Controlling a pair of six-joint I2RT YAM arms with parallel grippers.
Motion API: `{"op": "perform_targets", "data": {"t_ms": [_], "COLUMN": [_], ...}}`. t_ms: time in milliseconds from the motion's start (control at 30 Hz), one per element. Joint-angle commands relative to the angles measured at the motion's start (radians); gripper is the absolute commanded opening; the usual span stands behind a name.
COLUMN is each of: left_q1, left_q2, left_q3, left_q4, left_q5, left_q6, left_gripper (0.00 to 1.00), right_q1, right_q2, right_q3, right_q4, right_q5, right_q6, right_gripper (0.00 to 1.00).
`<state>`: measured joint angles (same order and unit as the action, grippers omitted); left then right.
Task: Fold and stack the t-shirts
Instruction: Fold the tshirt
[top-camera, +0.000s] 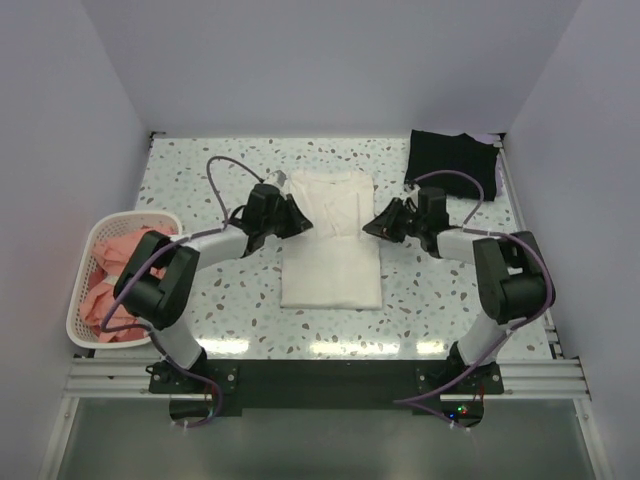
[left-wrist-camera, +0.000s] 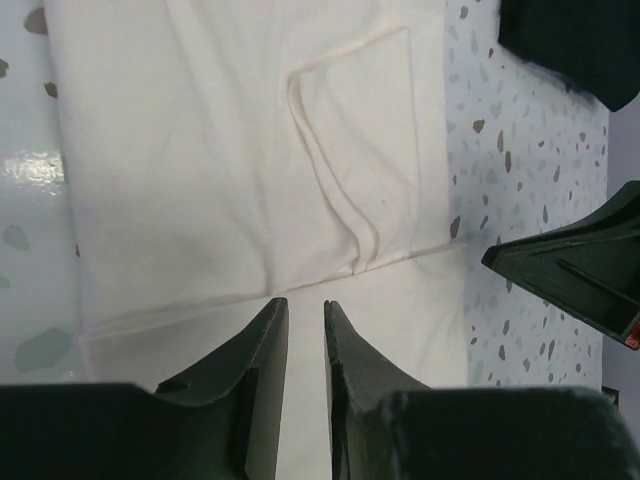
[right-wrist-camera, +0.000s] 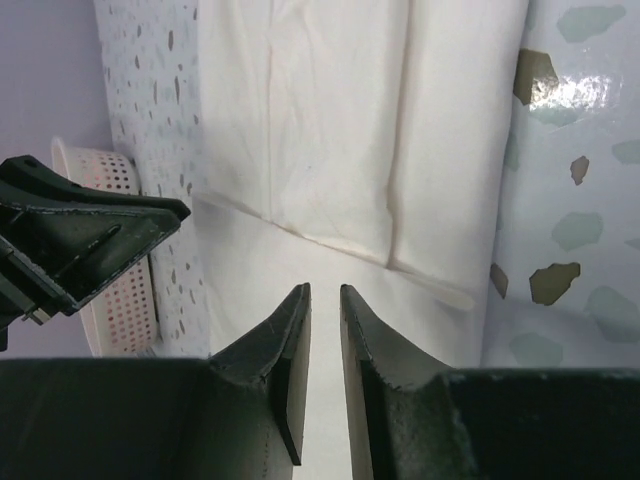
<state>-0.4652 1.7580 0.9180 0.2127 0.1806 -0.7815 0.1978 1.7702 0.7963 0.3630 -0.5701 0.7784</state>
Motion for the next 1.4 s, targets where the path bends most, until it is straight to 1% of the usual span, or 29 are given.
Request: {"op": "perform_targets", "data": {"t_ms": [0,33,100,133,167,200,233,300,333,467,567,667,800,833,933,1167,1300,1367], "left_q1": [0.022,0.023,0.023,0.023,0.023,0.020,0.022,0.022,0.022,0.022,0.020,0.016,0.013,0.013,0.010,-0.009,-0.023,-0.030], "left_q2": [-0.115,-0.142,-0.176,-0.198,-0.242,-0.265,-0.305,-0.348,-0.395,-0.520,-0.581,-0.627,-0.677,-0.677,-0.663,-0.654,-0.651,-0.651], "left_q3": [0.001,-0.002,-0.024,-0.062,-0.086,-0.138,-0.163,-0.247,-0.273,-0.396,-0.482,-0.530,-0.597,-0.616,-0.637,-0.659,-0.669,-0.674], "left_q4": [-0.087,-0.145,-0.173,-0.196,-0.197,-0.200,-0.211,-0.211,-0.245,-0.262,-0.277,-0.265,-0.228,-0.193,-0.159,-0.136,-0.137,-0.136], "left_q5": [-0.082,-0.092,-0.101,-0.102,-0.102,-0.098,-0.086,-0.057,-0.038,0.000,0.046,0.082,0.103,0.112,0.149,0.145,0.137,0.134], "left_q6": [-0.004,-0.010,-0.015,-0.022,-0.028,-0.032,-0.039,-0.038,-0.036,-0.033,-0.033,-0.036,-0.038,-0.036,-0.039,-0.048,-0.058,-0.065], "left_gripper": [0.26,0.26,0.30,0.32,0.35,0.36,0.37,0.38,0.39,0.43,0.45,0.45,0.46,0.46,0.45,0.43,0.41,0.40], "right_q1": [-0.006,-0.005,-0.005,-0.005,-0.005,-0.003,-0.004,-0.003,-0.003,0.000,0.009,0.034,0.069,0.074,0.104,0.133,0.138,0.138], "right_q2": [-0.144,-0.162,-0.202,-0.248,-0.280,-0.310,-0.372,-0.431,-0.492,-0.622,-0.682,-0.712,-0.733,-0.732,-0.723,-0.689,-0.689,-0.687], "right_q3": [0.026,0.027,0.027,0.018,-0.015,-0.037,-0.081,-0.126,-0.175,-0.287,-0.357,-0.416,-0.479,-0.496,-0.525,-0.554,-0.563,-0.568], "right_q4": [-0.154,-0.218,-0.281,-0.326,-0.338,-0.360,-0.383,-0.441,-0.455,-0.521,-0.570,-0.584,-0.555,-0.538,-0.497,-0.427,-0.421,-0.418], "right_q5": [0.101,0.111,0.133,0.134,0.139,0.138,0.142,0.147,0.141,0.118,0.084,0.078,0.087,0.088,0.095,0.114,0.128,0.136], "right_q6": [-0.053,-0.068,-0.085,-0.094,-0.093,-0.094,-0.094,-0.099,-0.099,-0.097,-0.094,-0.084,-0.047,-0.033,-0.002,0.042,0.050,0.051], "right_gripper": [0.24,0.25,0.30,0.34,0.41,0.43,0.45,0.47,0.47,0.47,0.48,0.48,0.48,0.48,0.48,0.48,0.46,0.43]}}
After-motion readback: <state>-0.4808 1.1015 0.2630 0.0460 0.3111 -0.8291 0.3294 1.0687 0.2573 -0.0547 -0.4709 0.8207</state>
